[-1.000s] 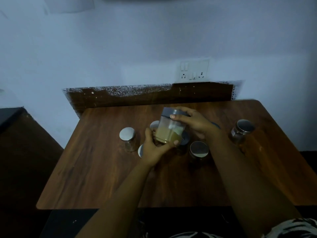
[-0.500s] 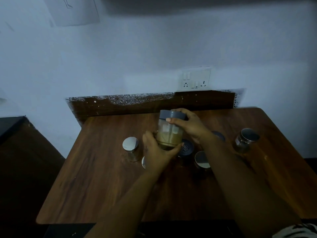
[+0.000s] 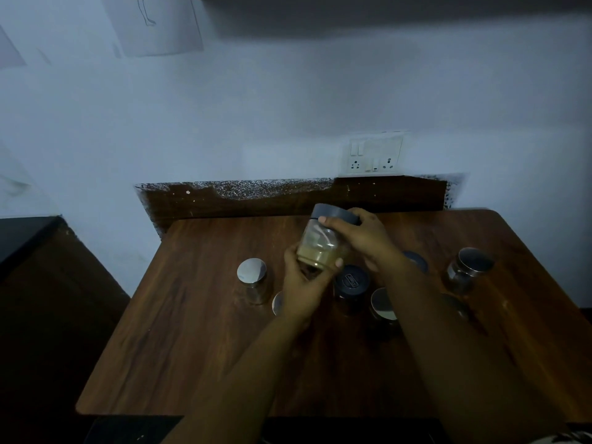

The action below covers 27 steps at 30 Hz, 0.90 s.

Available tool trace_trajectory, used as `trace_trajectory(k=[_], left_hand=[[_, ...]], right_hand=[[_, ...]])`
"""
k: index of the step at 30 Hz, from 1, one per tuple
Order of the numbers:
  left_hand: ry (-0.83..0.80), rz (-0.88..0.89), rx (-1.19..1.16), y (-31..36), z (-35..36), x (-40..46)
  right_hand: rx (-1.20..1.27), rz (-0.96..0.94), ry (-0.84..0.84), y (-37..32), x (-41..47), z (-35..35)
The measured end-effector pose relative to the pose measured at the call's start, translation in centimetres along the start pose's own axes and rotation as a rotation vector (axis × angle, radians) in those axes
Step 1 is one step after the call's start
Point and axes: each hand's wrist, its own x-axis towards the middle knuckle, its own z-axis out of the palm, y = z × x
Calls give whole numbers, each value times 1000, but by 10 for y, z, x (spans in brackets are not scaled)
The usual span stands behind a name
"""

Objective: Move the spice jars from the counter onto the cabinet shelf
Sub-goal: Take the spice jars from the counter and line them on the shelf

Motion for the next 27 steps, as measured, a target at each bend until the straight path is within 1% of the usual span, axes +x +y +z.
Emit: trace_trajectory(k=[1, 2, 3, 4, 5, 6, 7, 8, 9, 10, 11, 12, 13, 14, 17, 18, 19, 20, 23, 25, 27], left_hand=[[43, 90, 115, -3, 1, -1], [48, 127, 126, -3, -1, -1], [39, 98, 30, 0, -5, 0], [15, 10, -131, 7, -9, 1], [-43, -93, -292, 11, -13, 3], [-118, -179, -389, 15, -16, 5], [-183, -242, -390, 18, -18, 7], [-207, -240, -337, 20, -16, 6], [-191, -176, -239, 21, -13, 3], [-137, -75, -94, 23, -10, 1], [-74, 53, 104, 24, -8, -1], [-49, 152, 256, 22, -6, -2], [-33, 202, 334, 19, -7, -2], [-53, 172, 305, 20, -8, -2], [-192, -111, -172, 26, -13, -2], [-243, -163, -252, 27, -14, -2], [-261, -158, -237, 27, -14, -3], [-244, -98, -177, 25, -13, -4], [-114, 133, 94, 25, -4, -9], [-83, 164, 131, 24, -1, -11], [-102, 123, 84, 25, -2, -13]], right_hand=[[-4, -4, 15, 0, 0, -1], [6, -8, 28, 0, 0, -3], [28, -12, 34, -1, -1, -4], [57, -20, 26, -3, -1, -6], [86, -30, 8, -5, -2, -7], [110, -36, -15, -6, -3, -8], [132, -33, -34, -7, -4, -8], [153, -22, -47, -7, -5, -7], [175, -9, -51, -7, -6, -7], [186, -1, -47, -6, -7, -6], [172, -3, -34, -4, -8, -7], [143, -9, -21, -2, -9, -8], [129, -14, -14, -1, -9, -9], [136, -20, -14, 1, -10, -10], [177, -43, -65, 1, -11, -13], [192, -39, -91, 0, -11, -14], [209, -32, -114, -1, -12, -15], [227, -23, -133, -2, -12, -15], [260, 2, -150, -3, -13, -17], [258, 6, -131, -3, -14, -18], [241, 1, -117, -3, -16, -18]])
